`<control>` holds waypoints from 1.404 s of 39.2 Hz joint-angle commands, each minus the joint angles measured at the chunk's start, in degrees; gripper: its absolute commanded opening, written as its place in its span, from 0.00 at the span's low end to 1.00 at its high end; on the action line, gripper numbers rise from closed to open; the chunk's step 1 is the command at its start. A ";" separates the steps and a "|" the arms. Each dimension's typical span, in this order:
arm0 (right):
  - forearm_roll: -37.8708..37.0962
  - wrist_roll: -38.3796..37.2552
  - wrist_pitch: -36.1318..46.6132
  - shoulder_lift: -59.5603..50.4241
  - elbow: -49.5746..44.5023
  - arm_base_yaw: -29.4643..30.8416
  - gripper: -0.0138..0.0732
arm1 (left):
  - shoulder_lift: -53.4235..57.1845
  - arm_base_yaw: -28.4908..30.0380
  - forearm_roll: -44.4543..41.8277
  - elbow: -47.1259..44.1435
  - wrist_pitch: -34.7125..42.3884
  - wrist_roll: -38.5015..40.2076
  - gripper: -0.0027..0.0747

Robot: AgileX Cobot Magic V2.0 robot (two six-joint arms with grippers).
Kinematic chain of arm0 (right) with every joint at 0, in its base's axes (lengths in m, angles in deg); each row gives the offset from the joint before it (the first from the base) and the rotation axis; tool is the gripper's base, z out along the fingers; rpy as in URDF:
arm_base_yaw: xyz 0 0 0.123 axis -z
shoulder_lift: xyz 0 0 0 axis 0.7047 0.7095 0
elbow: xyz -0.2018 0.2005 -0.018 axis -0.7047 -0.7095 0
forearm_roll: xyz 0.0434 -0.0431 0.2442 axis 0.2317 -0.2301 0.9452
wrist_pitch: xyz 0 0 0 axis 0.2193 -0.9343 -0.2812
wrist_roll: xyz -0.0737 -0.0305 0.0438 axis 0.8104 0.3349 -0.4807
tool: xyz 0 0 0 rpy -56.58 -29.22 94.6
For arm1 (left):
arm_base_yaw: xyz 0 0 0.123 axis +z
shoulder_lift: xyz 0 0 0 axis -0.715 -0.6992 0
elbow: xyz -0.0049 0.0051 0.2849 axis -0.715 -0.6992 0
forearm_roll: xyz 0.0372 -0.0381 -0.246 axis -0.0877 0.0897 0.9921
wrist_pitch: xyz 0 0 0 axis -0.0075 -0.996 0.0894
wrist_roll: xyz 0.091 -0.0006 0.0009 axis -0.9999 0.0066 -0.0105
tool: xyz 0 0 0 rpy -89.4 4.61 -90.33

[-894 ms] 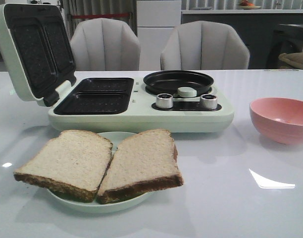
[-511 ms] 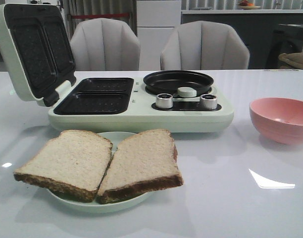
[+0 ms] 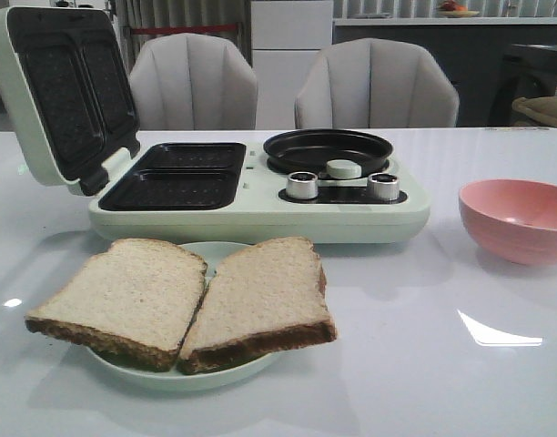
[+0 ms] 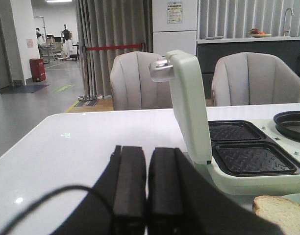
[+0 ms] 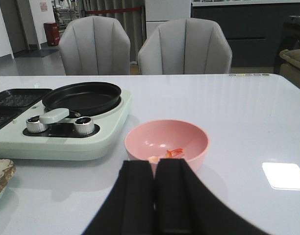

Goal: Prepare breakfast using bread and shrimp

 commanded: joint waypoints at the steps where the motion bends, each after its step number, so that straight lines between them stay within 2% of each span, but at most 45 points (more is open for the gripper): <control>1: 0.00 0.64 4.21 -1.26 0.94 0.22 0.31 | 0.86 0.02 0.21 -1.16 5.40 0.53 0.18; 6: 0.00 0.64 4.21 -1.26 0.94 0.22 0.31 | 0.86 0.02 0.21 -1.16 8.44 0.53 0.18; 13: 0.00 0.64 4.21 -1.26 0.94 0.22 0.31 | 0.86 0.02 0.21 -0.04 17.07 0.53 0.18; 15: 0.00 0.64 4.21 -1.26 0.94 0.22 0.31 | 0.86 0.02 0.21 1.85 17.20 0.53 0.18; 19: 0.00 0.64 4.21 -1.26 0.94 0.22 0.31 | 0.48 0.02 -0.26 6.91 13.81 0.53 0.18; 33: 0.00 0.64 4.21 -1.26 0.94 0.22 0.31 | -10.60 0.02 0.18 25.52 -10.71 0.53 0.18; 39: 0.00 0.64 4.21 -1.26 0.94 0.22 0.31 | -13.44 0.02 6.23 26.32 -12.30 0.53 0.18; 51: 0.00 0.64 4.21 -1.26 0.94 0.22 0.31 | -15.43 0.02 6.57 26.32 -13.12 0.53 0.19; 55: 0.00 0.64 4.21 -1.26 0.94 0.22 0.31 | -15.43 0.02 6.10 26.32 -12.69 -0.33 0.24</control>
